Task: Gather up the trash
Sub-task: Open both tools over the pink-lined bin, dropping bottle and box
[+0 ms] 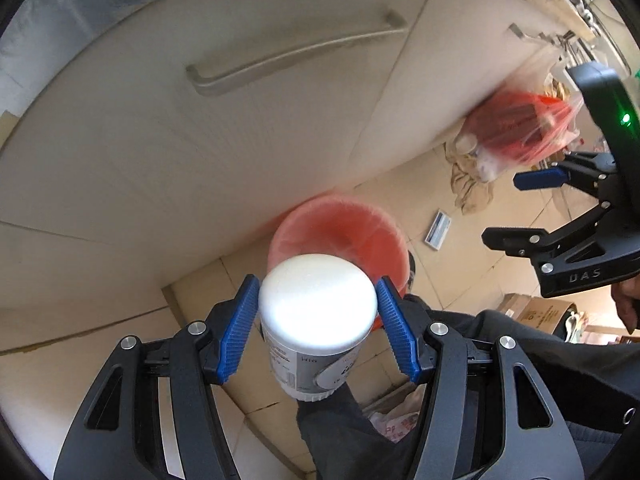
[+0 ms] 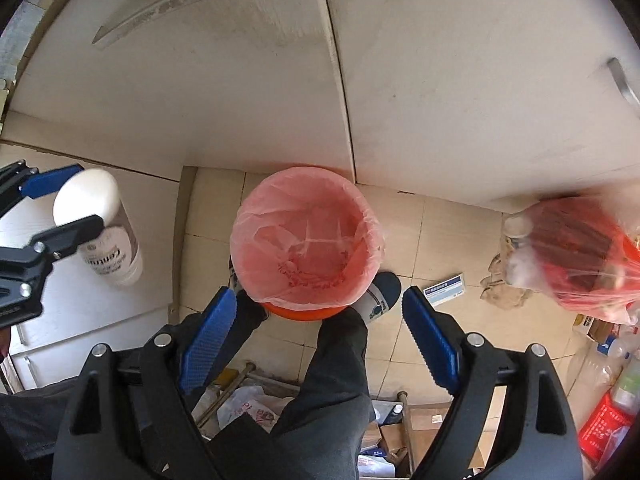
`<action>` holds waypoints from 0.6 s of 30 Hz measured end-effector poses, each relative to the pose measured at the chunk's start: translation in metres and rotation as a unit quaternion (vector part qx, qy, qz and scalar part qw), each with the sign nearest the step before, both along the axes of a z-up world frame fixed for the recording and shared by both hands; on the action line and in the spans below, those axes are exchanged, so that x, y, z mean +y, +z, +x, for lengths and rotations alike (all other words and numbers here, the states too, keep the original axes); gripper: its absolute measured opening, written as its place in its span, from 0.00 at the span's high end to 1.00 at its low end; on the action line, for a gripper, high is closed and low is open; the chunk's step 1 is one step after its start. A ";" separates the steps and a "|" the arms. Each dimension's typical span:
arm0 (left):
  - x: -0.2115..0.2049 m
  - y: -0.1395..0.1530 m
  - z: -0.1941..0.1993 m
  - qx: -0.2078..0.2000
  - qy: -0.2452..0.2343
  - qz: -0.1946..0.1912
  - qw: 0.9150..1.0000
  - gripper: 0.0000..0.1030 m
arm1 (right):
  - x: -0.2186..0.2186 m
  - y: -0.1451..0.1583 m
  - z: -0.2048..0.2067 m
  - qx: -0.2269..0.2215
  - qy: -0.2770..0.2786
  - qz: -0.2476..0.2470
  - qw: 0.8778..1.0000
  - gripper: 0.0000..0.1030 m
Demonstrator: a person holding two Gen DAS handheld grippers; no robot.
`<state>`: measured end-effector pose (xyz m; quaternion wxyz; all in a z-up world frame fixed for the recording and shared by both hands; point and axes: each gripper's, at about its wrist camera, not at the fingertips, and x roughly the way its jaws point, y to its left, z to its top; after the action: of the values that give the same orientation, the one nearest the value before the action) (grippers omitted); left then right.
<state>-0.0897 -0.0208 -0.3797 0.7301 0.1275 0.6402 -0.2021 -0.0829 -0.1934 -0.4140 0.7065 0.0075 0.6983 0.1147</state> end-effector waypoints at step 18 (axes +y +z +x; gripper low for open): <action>-0.012 0.029 0.000 -0.041 -0.004 0.008 0.999 0.22 | 0.006 0.041 0.002 -0.043 0.019 0.007 0.999 0.18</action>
<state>-0.0901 -0.0330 -0.3509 0.7537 0.1442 0.6108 -0.1949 -0.0810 -0.1879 -0.3732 0.7333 -0.0056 0.6667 0.1329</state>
